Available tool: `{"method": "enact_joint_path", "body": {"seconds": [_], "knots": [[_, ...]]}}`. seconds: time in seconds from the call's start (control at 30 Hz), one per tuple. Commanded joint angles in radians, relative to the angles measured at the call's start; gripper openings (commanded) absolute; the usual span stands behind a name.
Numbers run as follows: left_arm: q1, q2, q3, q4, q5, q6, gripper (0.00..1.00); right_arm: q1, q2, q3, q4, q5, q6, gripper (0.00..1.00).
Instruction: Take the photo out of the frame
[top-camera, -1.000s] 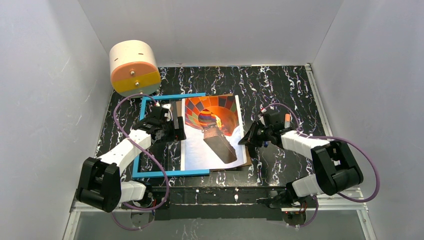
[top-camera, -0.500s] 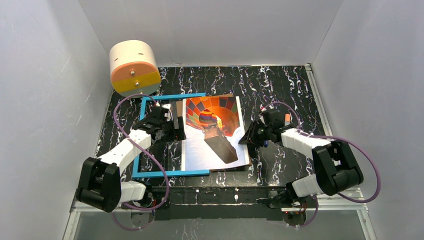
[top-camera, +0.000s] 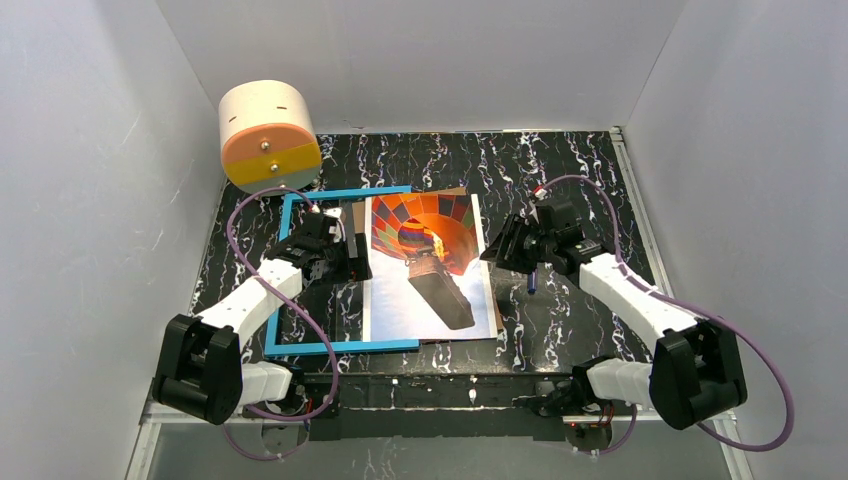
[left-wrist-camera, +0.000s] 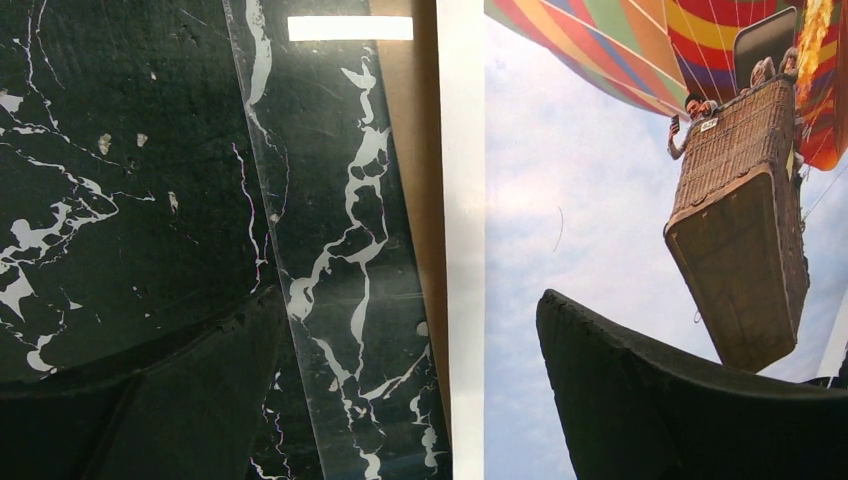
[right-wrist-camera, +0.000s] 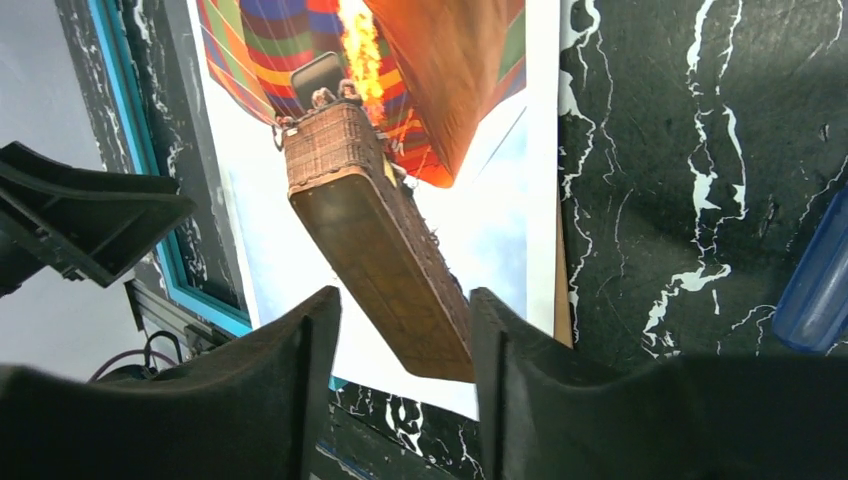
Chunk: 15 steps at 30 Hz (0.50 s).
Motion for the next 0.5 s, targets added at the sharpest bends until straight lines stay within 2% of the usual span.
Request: {"method": "enact_joint_path", "body": {"seconds": [0.0,0.17,0.27,0.33,0.47], "knots": [[-0.005,-0.021,-0.003,-0.030,-0.014,0.010,0.95,-0.006,-0.045,0.064,-0.061,0.022,-0.021,0.64],[-0.005,-0.044,-0.007,-0.029,-0.015,0.013,0.96,-0.006,-0.081,0.104,-0.097,0.005,-0.046,0.82],[-0.006,-0.056,-0.012,-0.024,-0.005,0.009,0.96,-0.005,-0.082,0.126,-0.101,-0.057,-0.075,0.88],[-0.006,-0.066,-0.014,-0.021,-0.002,0.008,0.96,-0.005,-0.072,0.135,-0.099,-0.106,-0.094,0.97],[-0.006,-0.053,-0.023,-0.016,0.027,0.001,0.98,0.004,-0.036,0.149,-0.123,-0.089,-0.120,0.99]]}}
